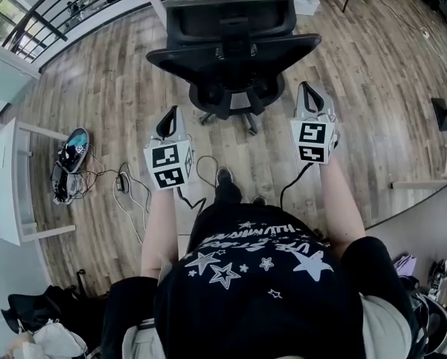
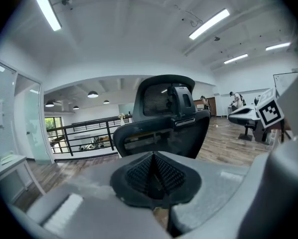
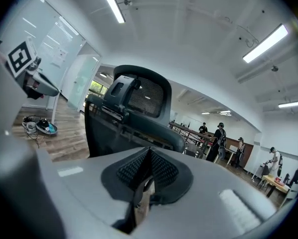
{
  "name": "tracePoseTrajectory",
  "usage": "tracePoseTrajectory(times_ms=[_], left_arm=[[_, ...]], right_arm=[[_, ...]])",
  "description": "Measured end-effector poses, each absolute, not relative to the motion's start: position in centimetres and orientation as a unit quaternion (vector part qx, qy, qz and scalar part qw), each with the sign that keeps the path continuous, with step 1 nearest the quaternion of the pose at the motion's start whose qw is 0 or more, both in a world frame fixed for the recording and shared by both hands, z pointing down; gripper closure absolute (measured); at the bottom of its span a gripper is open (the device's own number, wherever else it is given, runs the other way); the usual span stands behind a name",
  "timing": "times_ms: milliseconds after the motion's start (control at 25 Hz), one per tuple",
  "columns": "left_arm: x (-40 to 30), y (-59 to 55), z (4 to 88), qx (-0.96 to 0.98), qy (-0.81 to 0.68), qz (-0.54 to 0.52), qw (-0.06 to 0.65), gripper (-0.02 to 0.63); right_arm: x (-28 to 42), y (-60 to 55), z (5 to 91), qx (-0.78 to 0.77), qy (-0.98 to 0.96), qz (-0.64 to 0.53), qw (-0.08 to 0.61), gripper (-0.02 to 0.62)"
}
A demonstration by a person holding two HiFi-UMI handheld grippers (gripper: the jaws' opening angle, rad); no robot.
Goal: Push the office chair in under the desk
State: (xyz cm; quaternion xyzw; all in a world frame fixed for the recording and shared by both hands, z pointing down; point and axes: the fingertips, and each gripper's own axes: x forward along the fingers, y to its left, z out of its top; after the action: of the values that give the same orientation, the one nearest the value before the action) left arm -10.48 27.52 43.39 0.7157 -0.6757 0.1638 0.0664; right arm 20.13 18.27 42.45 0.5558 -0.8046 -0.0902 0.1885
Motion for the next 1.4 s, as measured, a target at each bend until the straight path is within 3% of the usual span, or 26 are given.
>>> tracePoseTrajectory(times_ms=[280,360,480,600,760,880,1400], left_arm=[[-12.5,21.6,41.1,0.741,-0.658,0.136,0.005,0.599],[-12.7,19.8,40.2,0.758,-0.638,0.138,-0.025,0.438],[-13.0,17.4,39.6,0.76,-0.619,0.176,-0.091,0.345],[-13.6,15.7,40.3,0.752,-0.603,0.223,-0.143,0.291],[-13.6,14.4,40.5,0.744,-0.577,0.267,-0.204,0.27],[-13.5,14.0,40.4,0.741,-0.557,0.286,-0.243,0.268],[-14.5,11.0,41.4,0.72,-0.524,0.341,-0.3,0.258]], right_arm=[[19.8,14.1,41.4,0.575,-0.779,-0.138,0.207,0.592],[19.9,12.7,40.8,0.587,-0.765,-0.159,0.213,0.592],[20.5,11.1,40.6,0.597,-0.747,-0.18,0.231,0.589],[20.1,9.5,40.5,0.591,-0.741,-0.196,0.251,0.469],[19.3,7.6,41.1,0.58,-0.73,-0.223,0.286,0.325],[18.9,6.9,41.4,0.573,-0.704,-0.263,0.327,0.264],[18.1,3.7,42.4,0.563,-0.667,-0.279,0.399,0.242]])
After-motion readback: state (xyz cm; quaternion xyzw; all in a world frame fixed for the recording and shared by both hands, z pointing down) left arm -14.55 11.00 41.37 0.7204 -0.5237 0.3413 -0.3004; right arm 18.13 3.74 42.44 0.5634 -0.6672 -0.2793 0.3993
